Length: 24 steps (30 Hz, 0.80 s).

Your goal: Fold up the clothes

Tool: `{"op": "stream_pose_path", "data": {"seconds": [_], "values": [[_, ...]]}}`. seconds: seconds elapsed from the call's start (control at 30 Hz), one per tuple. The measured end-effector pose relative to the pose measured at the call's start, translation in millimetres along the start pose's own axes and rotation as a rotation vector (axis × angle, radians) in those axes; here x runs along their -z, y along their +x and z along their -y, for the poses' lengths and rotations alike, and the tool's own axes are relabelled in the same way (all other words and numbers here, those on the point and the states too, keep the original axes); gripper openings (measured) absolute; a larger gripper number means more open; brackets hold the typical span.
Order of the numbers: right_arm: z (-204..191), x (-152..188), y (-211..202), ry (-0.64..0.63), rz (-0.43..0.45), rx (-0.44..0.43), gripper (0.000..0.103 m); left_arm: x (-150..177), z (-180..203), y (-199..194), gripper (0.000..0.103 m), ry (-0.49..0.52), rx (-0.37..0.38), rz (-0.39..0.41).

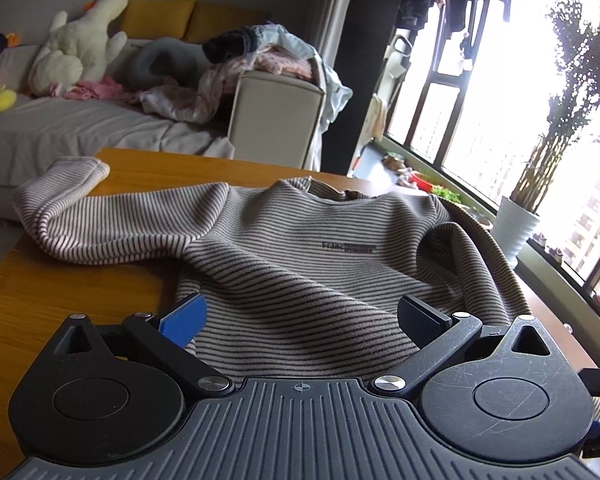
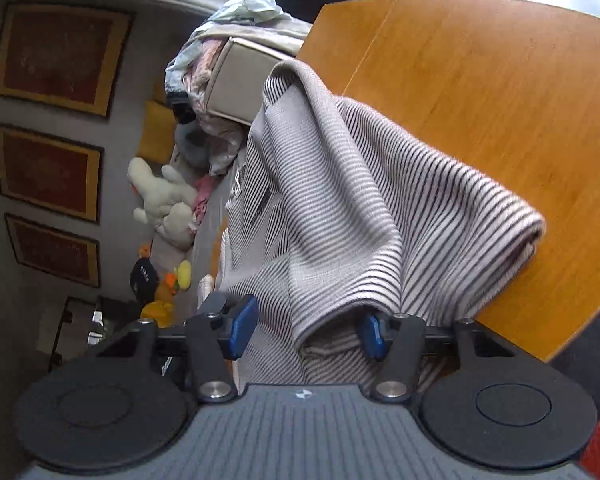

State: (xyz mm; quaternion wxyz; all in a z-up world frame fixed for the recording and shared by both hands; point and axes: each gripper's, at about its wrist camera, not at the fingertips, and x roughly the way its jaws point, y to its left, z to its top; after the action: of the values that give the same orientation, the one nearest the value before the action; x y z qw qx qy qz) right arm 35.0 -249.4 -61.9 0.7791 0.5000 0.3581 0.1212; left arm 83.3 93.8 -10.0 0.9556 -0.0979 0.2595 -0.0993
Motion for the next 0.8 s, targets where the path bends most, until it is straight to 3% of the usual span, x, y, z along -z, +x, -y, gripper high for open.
{"op": "stream_pose_path", "data": {"seconds": [0.03, 0.07, 0.1, 0.4, 0.5, 0.57, 0.67, 0.8], "values": [[-6.6, -8.3, -0.3, -0.060, 0.028, 0.018, 0.026, -0.1, -0.2, -0.4, 0.103, 0.000, 0.001, 0.001], [-13.6, -16.8, -0.8, -0.123, 0.057, 0.036, 0.004, -0.3, -0.1, -0.5, 0.103, 0.000, 0.003, 0.002], [-20.6, -25.3, -1.3, -0.185, 0.086, 0.055, 0.004, -0.4, 0.0, -0.7, 0.103, -0.001, 0.005, 0.002], [-126.4, -166.5, -78.4, -0.769, 0.611, 0.309, 0.004, -9.5, 6.3, 25.9, 0.103, 0.005, 0.107, -0.045], [-144.6, -189.5, -68.0, -0.819, 0.603, 0.366, 0.004, -12.5, 5.8, 36.1, 0.103, -0.009, 0.133, -0.068], [-156.3, -193.5, -58.8, -0.821, 0.582, 0.347, 0.004, -12.4, 3.8, 40.2, 0.103, -0.016, 0.144, -0.097], [-183.9, -186.3, -31.6, -0.860, 0.533, 0.264, 0.004, -11.7, 3.3, 37.4, 0.103, -0.010, 0.148, -0.092], [-233.6, -159.4, 25.0, -0.964, 0.406, 0.162, 0.004, -9.7, 8.8, 33.5, 0.103, 0.025, 0.144, -0.066]]}}
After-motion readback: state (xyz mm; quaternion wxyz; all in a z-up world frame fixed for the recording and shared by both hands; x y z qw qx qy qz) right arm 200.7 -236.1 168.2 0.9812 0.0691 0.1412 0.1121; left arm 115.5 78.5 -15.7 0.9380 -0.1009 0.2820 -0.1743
